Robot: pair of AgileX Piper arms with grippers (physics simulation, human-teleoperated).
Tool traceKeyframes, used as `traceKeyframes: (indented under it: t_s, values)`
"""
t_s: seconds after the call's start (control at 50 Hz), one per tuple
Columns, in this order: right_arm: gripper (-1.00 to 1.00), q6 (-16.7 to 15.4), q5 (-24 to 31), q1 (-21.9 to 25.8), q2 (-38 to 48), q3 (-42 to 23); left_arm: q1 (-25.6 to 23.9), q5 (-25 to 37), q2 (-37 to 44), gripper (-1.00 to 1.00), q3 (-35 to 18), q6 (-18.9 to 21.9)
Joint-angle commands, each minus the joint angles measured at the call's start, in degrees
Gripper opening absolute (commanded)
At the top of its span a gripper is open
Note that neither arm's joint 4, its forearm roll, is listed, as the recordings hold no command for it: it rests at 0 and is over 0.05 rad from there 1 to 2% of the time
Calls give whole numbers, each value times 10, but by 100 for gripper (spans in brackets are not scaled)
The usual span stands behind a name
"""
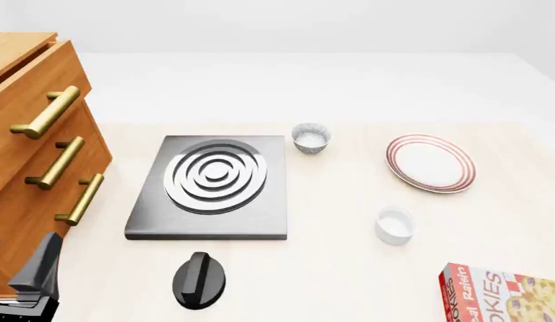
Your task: Pick the akita bowl next to the cookies box and place it on the plate.
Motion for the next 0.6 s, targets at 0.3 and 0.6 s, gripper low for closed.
traceKeyframes:
  t_s: [0.3,0.6]
  values:
    - [100,38,-1,7,62,-27,0,0,0,100,0,0]
    - [100,52,-2,12,95,-48,0,0,0,100,0,0]
